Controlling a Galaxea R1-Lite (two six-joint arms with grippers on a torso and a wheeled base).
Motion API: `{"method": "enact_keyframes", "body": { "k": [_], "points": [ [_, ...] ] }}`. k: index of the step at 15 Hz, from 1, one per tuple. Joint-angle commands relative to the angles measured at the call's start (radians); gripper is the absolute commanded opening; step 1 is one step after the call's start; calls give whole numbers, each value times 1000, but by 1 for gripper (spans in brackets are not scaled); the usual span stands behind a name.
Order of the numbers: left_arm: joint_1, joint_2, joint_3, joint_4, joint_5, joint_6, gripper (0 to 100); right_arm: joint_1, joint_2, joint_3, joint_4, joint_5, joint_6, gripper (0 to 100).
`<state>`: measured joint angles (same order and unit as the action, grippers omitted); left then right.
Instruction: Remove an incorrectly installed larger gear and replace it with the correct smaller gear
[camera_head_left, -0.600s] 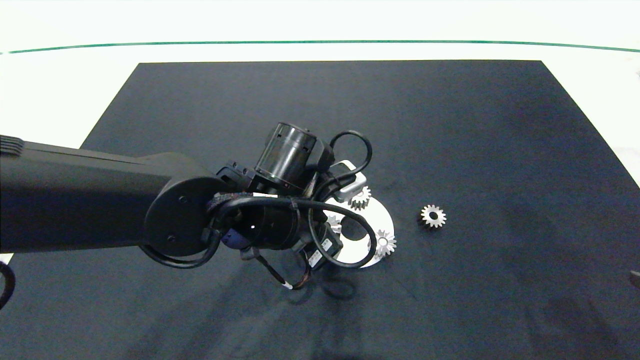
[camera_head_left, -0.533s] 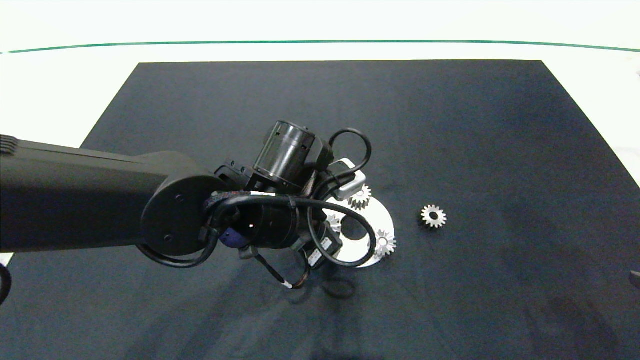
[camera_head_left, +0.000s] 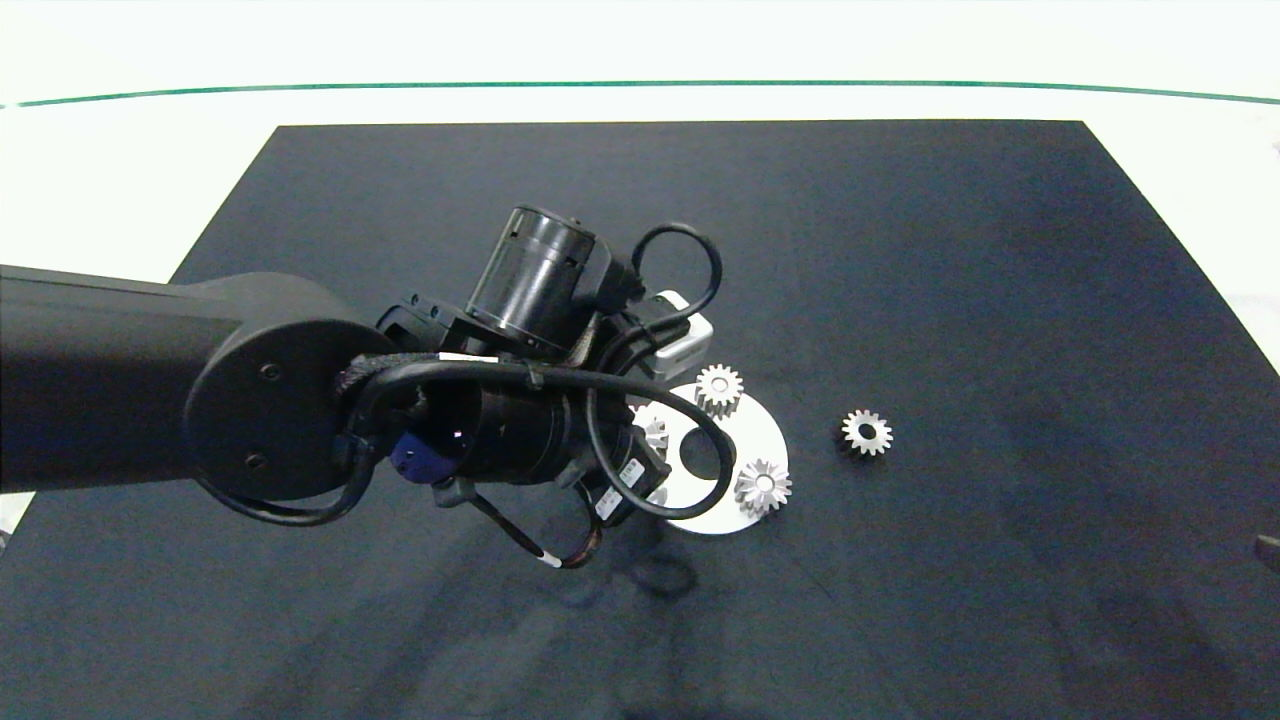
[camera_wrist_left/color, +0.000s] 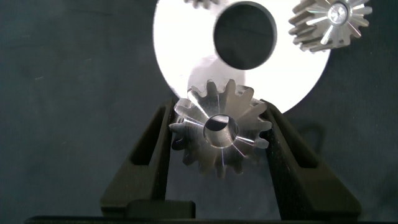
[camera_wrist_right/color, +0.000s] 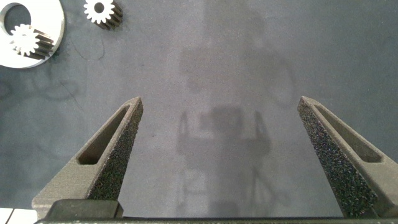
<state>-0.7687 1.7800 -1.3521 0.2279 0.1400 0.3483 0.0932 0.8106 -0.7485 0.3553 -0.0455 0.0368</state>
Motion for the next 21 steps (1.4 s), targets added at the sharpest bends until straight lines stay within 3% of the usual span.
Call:
{"method": "enact_keyframes", "body": {
  "k": [1,5,9,10,13,21],
  "points": [
    [40,-57,-2,1,1,1,28,-1,1,0,2,-4,0,100],
    [137,-114,16,1,1,-38,28,-3,-4,1,4,-10,0,100],
    [299,-143,71,-2,-10,-43,28,-4,-4,14,4,-11,0,100],
    [339,-151,96,-4,-19,-40,28,-4,-4,18,4,-13,0,100],
    [428,-183,156,-13,-92,-38,28,-15,-4,31,2,-11,0,100],
    [595,-234,266,-25,-183,-34,28,-32,-2,43,4,-10,0,100]
  ]
}}
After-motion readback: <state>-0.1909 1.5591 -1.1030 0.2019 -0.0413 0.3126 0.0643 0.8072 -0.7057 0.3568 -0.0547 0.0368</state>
